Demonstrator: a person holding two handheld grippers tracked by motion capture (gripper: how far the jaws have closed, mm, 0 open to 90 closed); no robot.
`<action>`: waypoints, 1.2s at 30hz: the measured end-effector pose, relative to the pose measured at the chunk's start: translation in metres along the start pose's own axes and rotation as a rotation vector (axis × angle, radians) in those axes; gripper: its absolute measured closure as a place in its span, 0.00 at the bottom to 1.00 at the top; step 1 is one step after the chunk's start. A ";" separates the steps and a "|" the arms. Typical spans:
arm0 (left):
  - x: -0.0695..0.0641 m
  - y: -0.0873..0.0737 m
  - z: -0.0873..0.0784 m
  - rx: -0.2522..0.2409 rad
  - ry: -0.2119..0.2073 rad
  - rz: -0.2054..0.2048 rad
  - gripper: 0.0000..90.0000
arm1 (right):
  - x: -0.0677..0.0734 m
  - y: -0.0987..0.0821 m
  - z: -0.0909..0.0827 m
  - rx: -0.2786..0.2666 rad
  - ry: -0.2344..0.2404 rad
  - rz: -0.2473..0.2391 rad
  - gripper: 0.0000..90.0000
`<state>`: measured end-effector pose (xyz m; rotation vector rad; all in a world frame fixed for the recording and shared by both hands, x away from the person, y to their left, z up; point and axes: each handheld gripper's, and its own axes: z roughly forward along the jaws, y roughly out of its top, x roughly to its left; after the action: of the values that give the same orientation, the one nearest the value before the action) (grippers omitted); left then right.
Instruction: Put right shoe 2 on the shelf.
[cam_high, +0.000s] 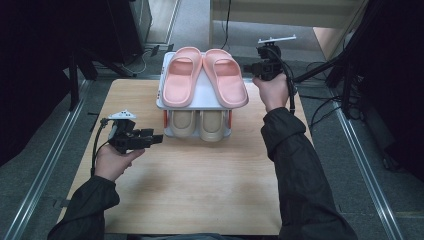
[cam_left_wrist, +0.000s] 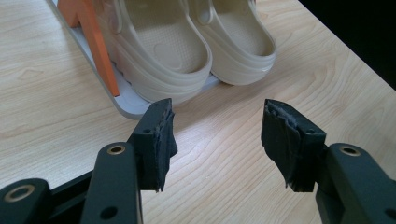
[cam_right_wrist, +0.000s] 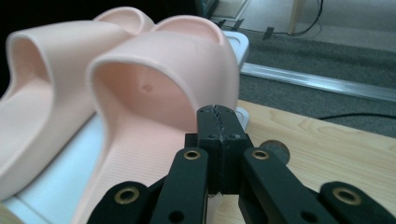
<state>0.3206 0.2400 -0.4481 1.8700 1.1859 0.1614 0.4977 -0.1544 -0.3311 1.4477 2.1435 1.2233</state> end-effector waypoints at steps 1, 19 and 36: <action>0.000 0.000 0.000 0.001 -0.001 0.002 0.49 | -0.001 -0.002 0.002 0.004 0.004 0.002 1.00; 0.001 0.000 0.001 0.007 -0.008 0.004 0.49 | 0.015 -0.009 0.016 0.031 0.032 -0.034 1.00; 0.002 -0.001 0.001 0.008 -0.010 0.003 0.49 | 0.029 -0.009 0.024 0.022 0.053 -0.045 1.00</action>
<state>0.3219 0.2405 -0.4499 1.8777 1.1791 0.1486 0.4936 -0.1194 -0.3465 1.3820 2.2186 1.2397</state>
